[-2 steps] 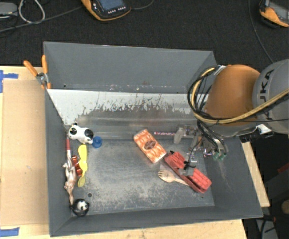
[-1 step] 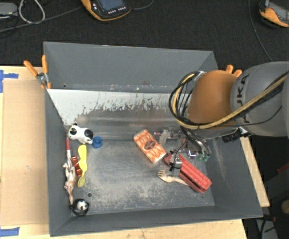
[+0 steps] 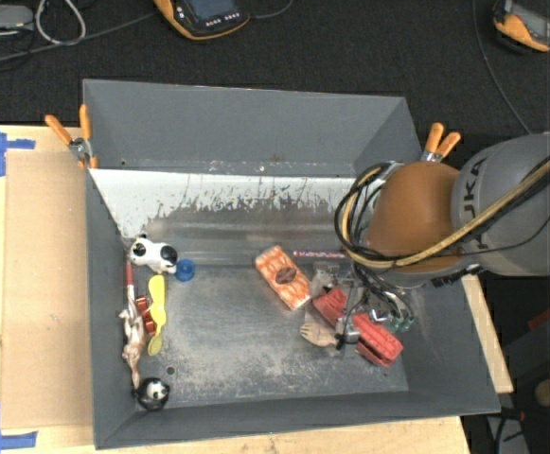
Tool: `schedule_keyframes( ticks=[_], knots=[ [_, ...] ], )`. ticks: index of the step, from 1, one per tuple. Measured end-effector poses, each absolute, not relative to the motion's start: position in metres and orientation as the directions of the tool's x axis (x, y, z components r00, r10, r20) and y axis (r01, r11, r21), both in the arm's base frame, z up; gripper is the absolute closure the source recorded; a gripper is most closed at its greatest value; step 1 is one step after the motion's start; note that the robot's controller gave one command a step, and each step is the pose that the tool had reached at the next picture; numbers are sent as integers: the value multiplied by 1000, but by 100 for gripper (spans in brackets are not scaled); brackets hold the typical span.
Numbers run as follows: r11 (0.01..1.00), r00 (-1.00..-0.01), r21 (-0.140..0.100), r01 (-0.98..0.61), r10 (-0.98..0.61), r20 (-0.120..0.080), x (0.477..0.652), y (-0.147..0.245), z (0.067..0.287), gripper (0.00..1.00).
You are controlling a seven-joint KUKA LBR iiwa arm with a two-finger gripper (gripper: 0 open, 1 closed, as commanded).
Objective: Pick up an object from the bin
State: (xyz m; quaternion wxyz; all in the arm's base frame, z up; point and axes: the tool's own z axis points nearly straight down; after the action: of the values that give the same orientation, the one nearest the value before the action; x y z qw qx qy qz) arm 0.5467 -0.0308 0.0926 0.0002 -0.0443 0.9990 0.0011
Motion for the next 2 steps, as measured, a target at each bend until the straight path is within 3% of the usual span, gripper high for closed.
schedule_keyframes(
  ticks=[1, 2],
  knots=[
    [974, -974, 4, 226, 226, 0, 550, -35, 94, 0],
    [981, -981, 4, 194, 194, 1, 559, -72, 84, 0]
  ],
)
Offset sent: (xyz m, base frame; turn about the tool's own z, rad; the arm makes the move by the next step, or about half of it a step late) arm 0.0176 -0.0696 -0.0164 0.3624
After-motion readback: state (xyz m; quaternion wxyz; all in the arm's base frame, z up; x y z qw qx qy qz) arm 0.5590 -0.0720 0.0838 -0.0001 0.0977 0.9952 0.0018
